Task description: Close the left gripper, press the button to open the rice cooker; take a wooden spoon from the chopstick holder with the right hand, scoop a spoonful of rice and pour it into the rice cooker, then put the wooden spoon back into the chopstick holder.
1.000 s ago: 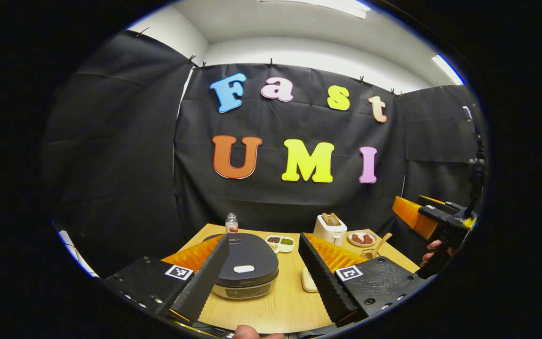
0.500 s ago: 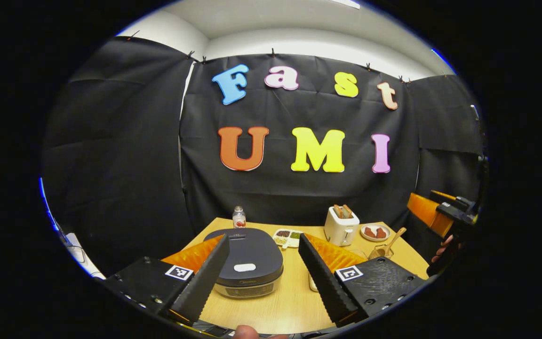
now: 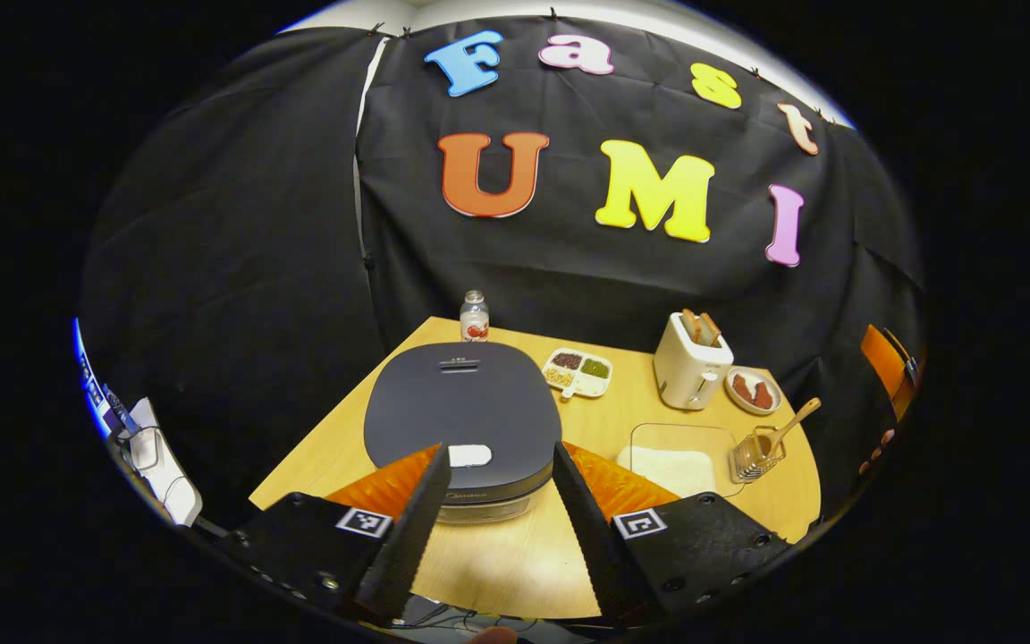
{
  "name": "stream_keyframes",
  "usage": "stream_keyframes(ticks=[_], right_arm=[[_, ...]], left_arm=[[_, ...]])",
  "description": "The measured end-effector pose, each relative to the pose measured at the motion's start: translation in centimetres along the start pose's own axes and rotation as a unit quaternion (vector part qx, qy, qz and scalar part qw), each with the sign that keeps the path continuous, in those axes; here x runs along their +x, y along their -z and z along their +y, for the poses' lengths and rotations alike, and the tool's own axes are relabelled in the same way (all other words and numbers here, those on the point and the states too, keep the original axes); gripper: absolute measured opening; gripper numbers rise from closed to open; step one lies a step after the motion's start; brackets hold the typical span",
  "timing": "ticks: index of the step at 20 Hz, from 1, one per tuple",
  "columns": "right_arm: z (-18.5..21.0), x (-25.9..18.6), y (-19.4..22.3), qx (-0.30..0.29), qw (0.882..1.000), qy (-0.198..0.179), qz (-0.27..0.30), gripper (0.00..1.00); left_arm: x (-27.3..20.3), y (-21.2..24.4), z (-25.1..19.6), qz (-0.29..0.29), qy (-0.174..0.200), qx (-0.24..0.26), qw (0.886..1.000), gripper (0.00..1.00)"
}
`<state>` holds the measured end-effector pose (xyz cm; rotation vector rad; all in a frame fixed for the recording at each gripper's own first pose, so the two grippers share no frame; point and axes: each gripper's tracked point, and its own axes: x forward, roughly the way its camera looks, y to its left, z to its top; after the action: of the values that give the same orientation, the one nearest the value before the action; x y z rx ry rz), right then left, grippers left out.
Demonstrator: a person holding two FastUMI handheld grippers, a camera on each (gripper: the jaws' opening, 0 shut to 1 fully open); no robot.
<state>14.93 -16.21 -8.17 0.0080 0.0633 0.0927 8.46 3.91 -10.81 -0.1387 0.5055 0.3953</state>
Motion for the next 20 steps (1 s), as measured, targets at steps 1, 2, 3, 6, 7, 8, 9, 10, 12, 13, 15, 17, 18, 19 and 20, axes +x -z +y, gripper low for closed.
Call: stream_keyframes(ticks=[1, 2, 3, 6, 7, 8, 9, 10, 12, 13, 15, 17, 18, 19, 20], right_arm=[[-0.4, 0.6, 0.3, 0.003, 1.0, -0.003, 0.003, 0.98], [-0.7, 1.0, 0.6, 0.008, 1.0, -0.006, 0.006, 0.98], [-1.1, 1.4, 1.0, 0.013, 1.0, -0.008, 0.009, 0.98], [-2.2, 2.6, 1.9, 0.017, 1.0, -0.01, 0.015, 0.97], [-2.4, 3.0, 2.3, 0.018, 1.0, -0.009, 0.018, 0.97], [-2.7, 3.3, 2.6, 0.022, 0.999, -0.009, 0.022, 1.0], [-3.0, 3.5, 3.0, 0.026, 0.999, -0.009, 0.026, 0.98], [-3.2, 3.7, 3.4, 0.028, 0.999, -0.009, 0.03, 0.98], [-3.7, 4.0, 3.9, 0.029, 0.999, -0.006, 0.034, 1.0], [-3.9, 4.3, 4.2, 0.03, 0.999, -0.004, 0.037, 1.0], [-4.2, 4.6, 4.9, 0.032, 0.999, -0.002, 0.044, 1.0], [-4.8, 4.8, 5.0, 0.03, 0.998, 0.003, 0.048, 1.0], [-5.0, 4.9, 4.8, 0.028, 0.999, 0.006, 0.047, 1.0], [-5.0, 5.0, 4.8, 0.026, 0.999, 0.009, 0.046, 1.0], [-5.0, 5.1, 4.8, 0.024, 0.999, 0.009, 0.047, 1.0]], left_arm=[[0.5, 0.0, 0.1, 0.011, -0.005, -0.004, 1.0, 0.63], [1.1, -0.1, 0.4, 0.016, -0.014, -0.009, 1.0, 0.53], [1.5, -0.2, 0.5, 0.022, -0.016, -0.019, 0.999, 0.24], [3.1, 0.5, 0.5, 0.052, -0.014, -0.027, 0.998, 0.0], [3.9, 0.8, 0.3, 0.058, -0.008, -0.029, 0.998, 0.02], [4.6, 0.7, 0.4, 0.063, -0.006, -0.031, 0.998, 0.02], [5.2, 0.8, 0.7, 0.067, -0.004, -0.032, 0.997, 0.0], [5.9, 1.0, 0.9, 0.072, -0.008, -0.033, 0.997, 0.0], [6.9, 1.3, 1.6, 0.076, -0.014, -0.031, 0.997, 0.0], [7.3, 1.5, 1.7, 0.081, -0.016, -0.029, 0.996, 0.0], [8.3, 2.1, 1.9, 0.091, -0.016, -0.029, 0.995, 0.0], [8.9, 3.1, 2.2, 0.106, -0.021, -0.032, 0.994, 0.0], [8.9, 3.4, 2.5, 0.108, -0.025, -0.034, 0.993, 0.0], [9.1, 3.7, 2.6, 0.113, -0.024, -0.036, 0.993, 0.0], [9.1, 3.5, 2.6, 0.108, -0.023, -0.036, 0.993, 0.0]])
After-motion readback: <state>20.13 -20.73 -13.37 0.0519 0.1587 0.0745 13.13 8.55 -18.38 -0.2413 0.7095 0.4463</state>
